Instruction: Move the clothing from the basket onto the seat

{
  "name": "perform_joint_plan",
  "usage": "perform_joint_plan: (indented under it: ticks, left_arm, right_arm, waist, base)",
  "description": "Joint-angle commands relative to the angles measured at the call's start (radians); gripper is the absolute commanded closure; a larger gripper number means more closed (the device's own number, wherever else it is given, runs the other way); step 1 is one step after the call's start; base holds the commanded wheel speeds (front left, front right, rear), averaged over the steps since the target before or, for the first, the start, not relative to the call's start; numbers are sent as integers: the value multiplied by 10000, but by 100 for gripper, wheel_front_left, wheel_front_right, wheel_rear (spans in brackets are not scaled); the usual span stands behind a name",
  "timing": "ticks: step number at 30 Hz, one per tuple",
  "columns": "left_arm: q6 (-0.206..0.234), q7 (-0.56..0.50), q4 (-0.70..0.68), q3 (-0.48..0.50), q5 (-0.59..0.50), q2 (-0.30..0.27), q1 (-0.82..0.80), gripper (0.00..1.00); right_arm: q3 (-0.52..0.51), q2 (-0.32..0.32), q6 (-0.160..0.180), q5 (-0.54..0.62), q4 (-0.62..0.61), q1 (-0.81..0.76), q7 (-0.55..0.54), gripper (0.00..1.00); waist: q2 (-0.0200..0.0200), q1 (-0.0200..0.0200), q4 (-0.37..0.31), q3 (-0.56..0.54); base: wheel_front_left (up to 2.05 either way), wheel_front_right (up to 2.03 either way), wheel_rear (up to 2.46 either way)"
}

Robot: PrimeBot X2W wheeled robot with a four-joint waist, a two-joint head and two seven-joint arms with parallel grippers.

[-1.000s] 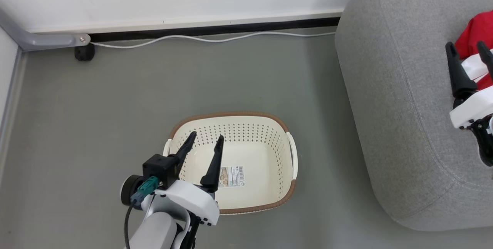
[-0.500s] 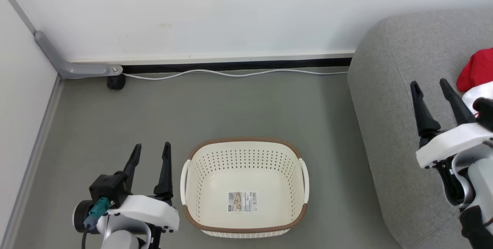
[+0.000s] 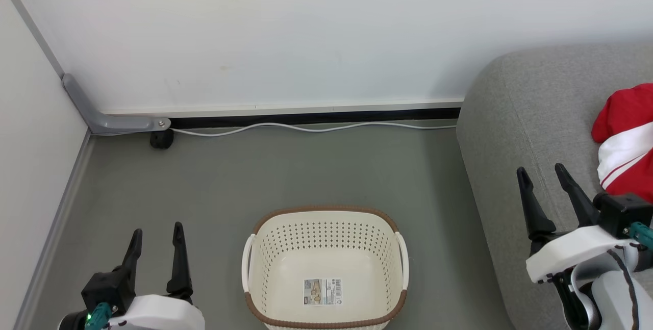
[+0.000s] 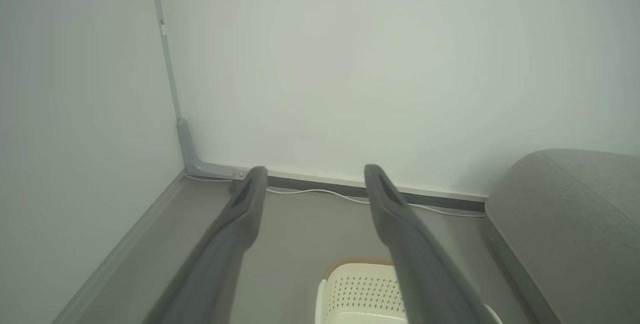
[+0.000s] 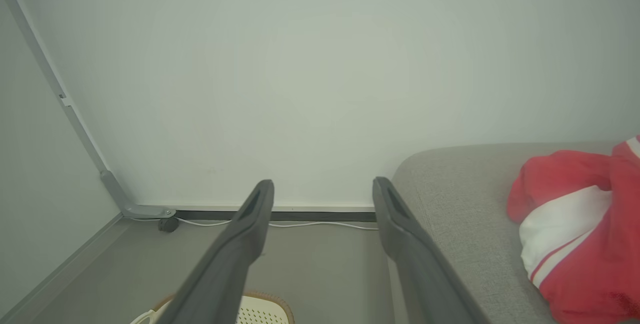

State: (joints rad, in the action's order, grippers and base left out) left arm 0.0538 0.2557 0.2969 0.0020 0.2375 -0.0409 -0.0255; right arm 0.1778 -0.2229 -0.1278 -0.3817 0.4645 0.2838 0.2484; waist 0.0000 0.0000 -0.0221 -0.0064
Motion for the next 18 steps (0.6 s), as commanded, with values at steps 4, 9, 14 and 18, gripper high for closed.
perform_joint_plan:
  ticks: [4,9,14,18]
  left_arm:
    - [37,61,-281,480,-53,-93,67,0]
    - [61,61,-272,487,-3,-93,260,0]
    - [47,61,-299,431,78,-93,276,0]
    - [62,61,-319,358,119,-93,289,0]
  right_arm:
    - [-127,163,-29,383,-540,-490,133,0]
    - [-220,365,-29,566,-601,-848,133,0]
    - [-248,422,-29,640,-598,-892,133,0]
    - [-272,441,-29,672,-589,-848,133,0]
  waist:
    - [0,0,-9,-131]
    - [0,0,-11,-163]
    - [0,0,-10,-133]
    - [0,0,-15,-121]
  base:
    - [0,0,0]
    - [0,0,0]
    - [0,0,0]
    - [0,0,0]
